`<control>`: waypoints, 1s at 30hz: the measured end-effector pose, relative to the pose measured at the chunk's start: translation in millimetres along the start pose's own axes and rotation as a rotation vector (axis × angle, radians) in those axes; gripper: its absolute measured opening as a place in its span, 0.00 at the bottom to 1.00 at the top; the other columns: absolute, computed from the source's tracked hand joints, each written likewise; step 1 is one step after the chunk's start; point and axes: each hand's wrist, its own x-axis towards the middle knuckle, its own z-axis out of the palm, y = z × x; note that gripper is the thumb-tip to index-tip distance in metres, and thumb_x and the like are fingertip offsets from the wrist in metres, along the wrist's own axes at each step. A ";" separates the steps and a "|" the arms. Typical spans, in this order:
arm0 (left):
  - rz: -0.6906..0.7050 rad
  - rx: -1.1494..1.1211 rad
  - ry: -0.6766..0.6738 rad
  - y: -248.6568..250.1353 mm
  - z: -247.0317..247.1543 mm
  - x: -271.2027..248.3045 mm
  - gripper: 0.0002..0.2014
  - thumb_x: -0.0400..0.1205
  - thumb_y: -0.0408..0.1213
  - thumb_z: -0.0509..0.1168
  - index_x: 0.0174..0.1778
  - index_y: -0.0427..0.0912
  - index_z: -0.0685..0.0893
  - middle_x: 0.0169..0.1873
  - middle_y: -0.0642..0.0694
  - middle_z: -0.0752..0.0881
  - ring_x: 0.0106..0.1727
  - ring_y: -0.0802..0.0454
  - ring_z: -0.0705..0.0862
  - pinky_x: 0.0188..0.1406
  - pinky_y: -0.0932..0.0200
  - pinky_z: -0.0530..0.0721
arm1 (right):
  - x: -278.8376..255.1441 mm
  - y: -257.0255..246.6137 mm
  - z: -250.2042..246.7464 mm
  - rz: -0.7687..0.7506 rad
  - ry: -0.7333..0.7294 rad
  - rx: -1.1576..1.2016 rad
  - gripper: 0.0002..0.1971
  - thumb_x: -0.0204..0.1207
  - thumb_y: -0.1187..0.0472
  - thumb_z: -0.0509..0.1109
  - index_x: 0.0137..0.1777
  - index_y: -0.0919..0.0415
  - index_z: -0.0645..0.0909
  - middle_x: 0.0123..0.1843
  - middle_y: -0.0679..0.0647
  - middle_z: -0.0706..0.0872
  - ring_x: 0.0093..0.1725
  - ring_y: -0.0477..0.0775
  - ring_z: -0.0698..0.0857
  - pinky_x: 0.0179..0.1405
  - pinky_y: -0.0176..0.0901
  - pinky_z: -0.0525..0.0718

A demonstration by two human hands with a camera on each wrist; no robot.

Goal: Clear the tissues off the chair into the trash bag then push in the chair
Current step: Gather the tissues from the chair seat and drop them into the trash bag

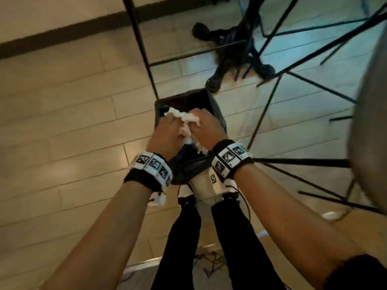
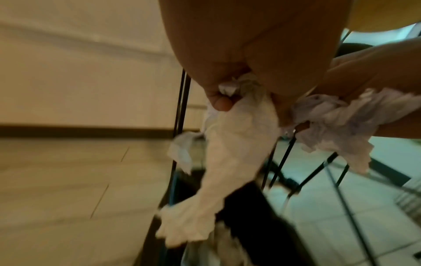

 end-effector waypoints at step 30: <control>0.262 -0.025 -0.040 200.3 -73.9 -59.5 0.16 0.80 0.35 0.65 0.64 0.42 0.79 0.67 0.39 0.77 0.70 0.38 0.71 0.69 0.48 0.68 | -268.3 -22.2 -217.8 0.151 0.471 0.447 0.14 0.74 0.63 0.71 0.59 0.49 0.81 0.53 0.46 0.82 0.49 0.39 0.81 0.47 0.26 0.78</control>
